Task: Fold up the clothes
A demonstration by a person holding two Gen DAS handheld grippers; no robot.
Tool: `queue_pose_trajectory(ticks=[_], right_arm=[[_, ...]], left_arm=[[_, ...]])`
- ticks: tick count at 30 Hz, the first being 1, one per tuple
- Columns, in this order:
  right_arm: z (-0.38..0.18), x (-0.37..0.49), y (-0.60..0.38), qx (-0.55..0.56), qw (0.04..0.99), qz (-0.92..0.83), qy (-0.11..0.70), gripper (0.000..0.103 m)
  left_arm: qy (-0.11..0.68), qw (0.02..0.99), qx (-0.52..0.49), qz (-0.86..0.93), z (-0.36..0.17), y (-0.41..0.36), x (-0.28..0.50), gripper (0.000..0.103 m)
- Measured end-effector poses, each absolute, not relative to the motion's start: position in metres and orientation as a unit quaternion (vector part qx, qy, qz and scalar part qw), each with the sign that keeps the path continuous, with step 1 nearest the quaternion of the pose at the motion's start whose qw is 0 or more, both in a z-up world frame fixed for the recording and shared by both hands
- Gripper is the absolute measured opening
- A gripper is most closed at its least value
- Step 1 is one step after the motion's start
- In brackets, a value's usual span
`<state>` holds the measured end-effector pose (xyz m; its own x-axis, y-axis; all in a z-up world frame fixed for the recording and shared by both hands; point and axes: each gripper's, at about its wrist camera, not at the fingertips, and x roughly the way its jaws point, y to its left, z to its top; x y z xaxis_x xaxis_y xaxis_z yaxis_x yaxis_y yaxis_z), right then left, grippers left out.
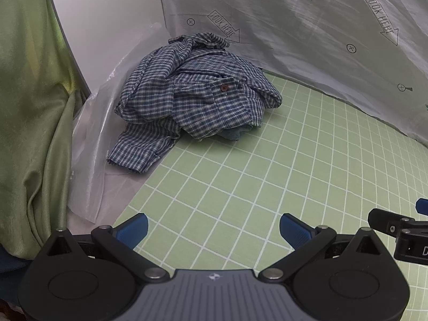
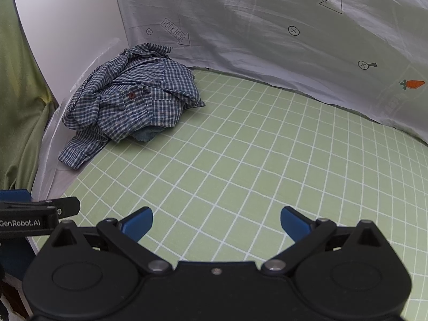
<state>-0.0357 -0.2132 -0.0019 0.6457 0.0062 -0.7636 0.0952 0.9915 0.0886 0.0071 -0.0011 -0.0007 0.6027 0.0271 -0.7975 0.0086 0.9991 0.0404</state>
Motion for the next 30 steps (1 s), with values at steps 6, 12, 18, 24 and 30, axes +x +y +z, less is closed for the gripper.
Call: queue_pose_trajectory(ticks=[6,12,18,24,30], right_arm=[[-0.005,-0.025,-0.213,0.054,0.905,-0.024,0.421,0.103],[-0.004,-0.003,-0.211,0.041,0.908,-0.017,0.417,0.103],[-0.008,0.043,-0.206,0.016,0.913,-0.011,0.406,0.102],[-0.014,0.103,-0.202,-0.004,0.919,-0.007,0.395,0.097],[-0.030,0.161,-0.196,-0.026,0.918,0.001,0.396,0.087]], left_arm=[[0.454,0.891,0.008,0.018,-0.005,0.006,0.017,0.103],[0.463,0.885,-0.021,0.043,-0.011,0.024,0.043,0.103],[0.459,0.885,-0.057,0.056,-0.012,0.046,0.081,0.103],[0.446,0.889,-0.064,0.081,-0.012,0.068,0.135,0.100],[0.438,0.889,-0.079,0.106,-0.019,0.088,0.190,0.090]])
